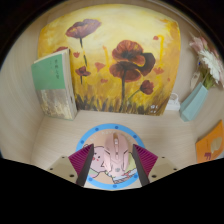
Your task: Arrange mouse
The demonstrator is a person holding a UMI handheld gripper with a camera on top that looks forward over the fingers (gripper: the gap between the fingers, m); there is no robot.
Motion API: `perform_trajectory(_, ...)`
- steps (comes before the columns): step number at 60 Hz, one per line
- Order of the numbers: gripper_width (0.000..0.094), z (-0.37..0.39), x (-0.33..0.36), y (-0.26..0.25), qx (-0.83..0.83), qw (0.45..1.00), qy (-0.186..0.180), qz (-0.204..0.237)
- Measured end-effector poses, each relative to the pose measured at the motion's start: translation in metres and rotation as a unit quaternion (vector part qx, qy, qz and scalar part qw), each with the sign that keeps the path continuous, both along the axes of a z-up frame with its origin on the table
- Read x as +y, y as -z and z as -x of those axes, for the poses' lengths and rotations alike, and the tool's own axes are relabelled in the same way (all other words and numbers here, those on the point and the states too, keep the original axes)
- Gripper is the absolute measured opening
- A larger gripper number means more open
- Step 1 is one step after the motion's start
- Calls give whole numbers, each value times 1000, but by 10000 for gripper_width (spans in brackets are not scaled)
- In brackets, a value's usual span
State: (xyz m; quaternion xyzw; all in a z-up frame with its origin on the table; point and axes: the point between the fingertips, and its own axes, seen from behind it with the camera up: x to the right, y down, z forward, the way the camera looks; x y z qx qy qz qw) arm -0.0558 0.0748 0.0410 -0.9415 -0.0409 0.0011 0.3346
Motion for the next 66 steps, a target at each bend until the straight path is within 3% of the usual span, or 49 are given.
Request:
perform_trajectory(13, 763, 4, -33, -115, -6, 997, 0, -81)
perform_trajectory(24, 762, 2, -85, -179, -5, 992, 11, -127)
perform_trajectory(47, 764, 13, -193, -212, 0, 987, 26, -158)
perform_trajectory(66, 762, 25, -230, -222, 5, 984, 29, -174)
